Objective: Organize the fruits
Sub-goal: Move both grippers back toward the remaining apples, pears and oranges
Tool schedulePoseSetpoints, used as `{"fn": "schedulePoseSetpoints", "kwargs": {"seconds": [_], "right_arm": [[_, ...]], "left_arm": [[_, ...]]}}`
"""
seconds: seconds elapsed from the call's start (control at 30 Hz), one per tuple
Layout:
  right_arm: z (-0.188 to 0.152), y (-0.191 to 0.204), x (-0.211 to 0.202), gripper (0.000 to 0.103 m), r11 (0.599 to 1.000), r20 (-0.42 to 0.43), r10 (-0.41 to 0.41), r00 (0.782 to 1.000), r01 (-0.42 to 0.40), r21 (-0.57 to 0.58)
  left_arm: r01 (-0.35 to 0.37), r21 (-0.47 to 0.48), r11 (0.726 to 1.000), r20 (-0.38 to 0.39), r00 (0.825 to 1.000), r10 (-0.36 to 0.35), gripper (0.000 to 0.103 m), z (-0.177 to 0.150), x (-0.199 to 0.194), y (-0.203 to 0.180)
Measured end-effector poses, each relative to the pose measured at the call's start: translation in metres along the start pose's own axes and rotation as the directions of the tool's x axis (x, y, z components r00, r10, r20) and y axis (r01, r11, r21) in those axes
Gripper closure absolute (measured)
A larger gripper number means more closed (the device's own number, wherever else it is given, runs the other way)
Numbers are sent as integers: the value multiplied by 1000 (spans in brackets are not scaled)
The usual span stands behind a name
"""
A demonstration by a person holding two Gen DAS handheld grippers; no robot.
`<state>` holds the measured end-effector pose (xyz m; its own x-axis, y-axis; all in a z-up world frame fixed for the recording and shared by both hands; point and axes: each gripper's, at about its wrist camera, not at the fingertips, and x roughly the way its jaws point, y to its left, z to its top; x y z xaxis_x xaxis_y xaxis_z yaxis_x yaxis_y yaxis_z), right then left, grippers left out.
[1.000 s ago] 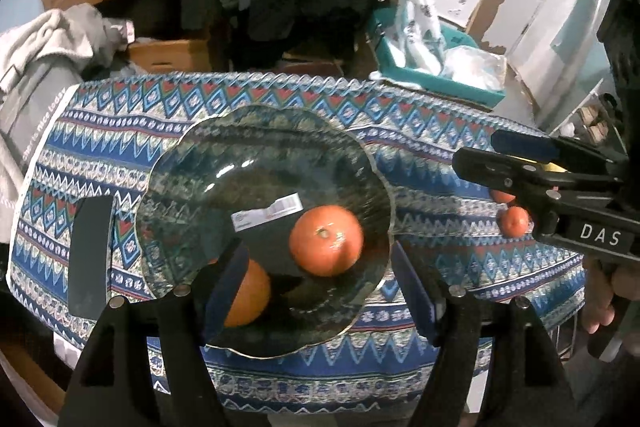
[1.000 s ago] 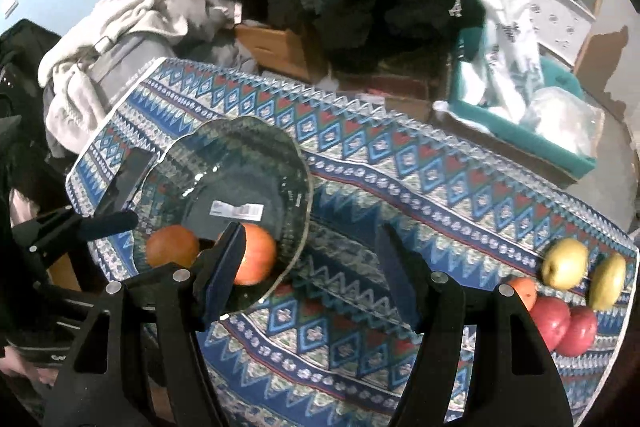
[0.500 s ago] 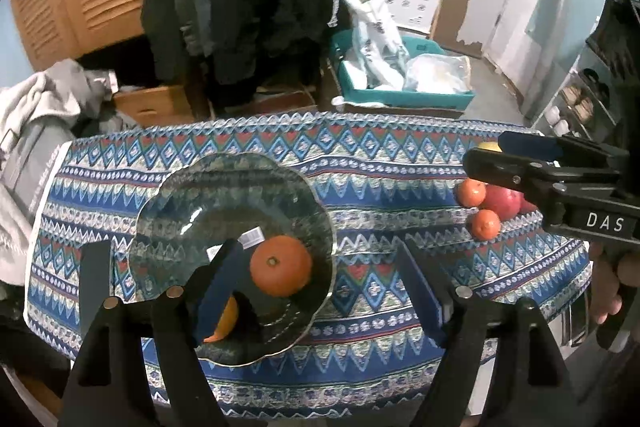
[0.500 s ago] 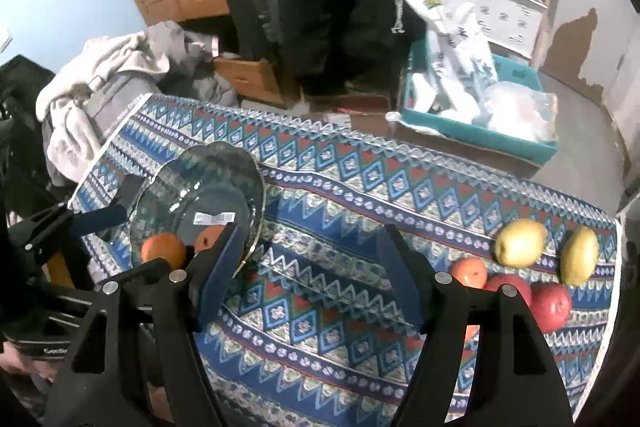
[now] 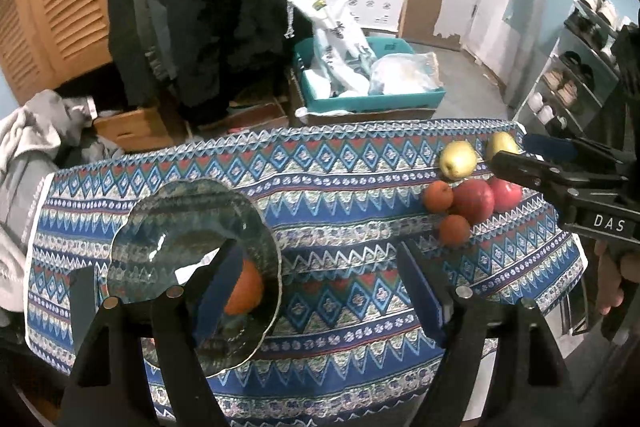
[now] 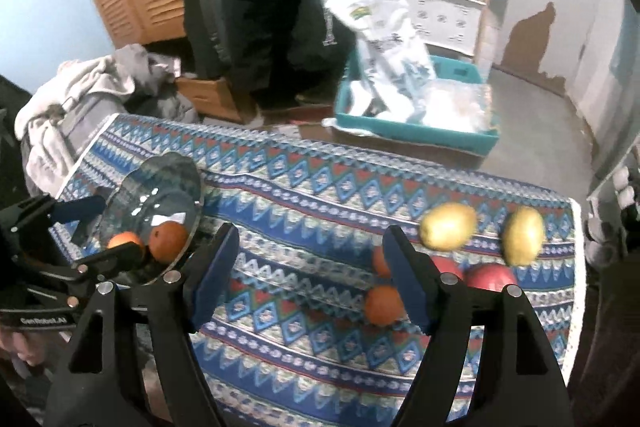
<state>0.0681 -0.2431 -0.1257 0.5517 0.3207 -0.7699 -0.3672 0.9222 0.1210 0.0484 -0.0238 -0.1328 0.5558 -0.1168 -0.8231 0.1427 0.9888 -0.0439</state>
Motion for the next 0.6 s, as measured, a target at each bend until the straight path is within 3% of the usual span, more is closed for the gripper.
{"fn": "schedulePoseSetpoints", "kwargs": {"seconds": [0.37, 0.6], "right_arm": [[-15, -58, -16, 24, 994, 8, -74, 997, 73, 82], [-28, -96, -13, 22, 984, -41, -140, 989, 144, 106]], "left_arm": [[19, 62, 998, -8, 1000, -19, 20, 13, 10, -40], [49, 95, 994, -39, 998, -46, 20, 23, 28, -66]]}}
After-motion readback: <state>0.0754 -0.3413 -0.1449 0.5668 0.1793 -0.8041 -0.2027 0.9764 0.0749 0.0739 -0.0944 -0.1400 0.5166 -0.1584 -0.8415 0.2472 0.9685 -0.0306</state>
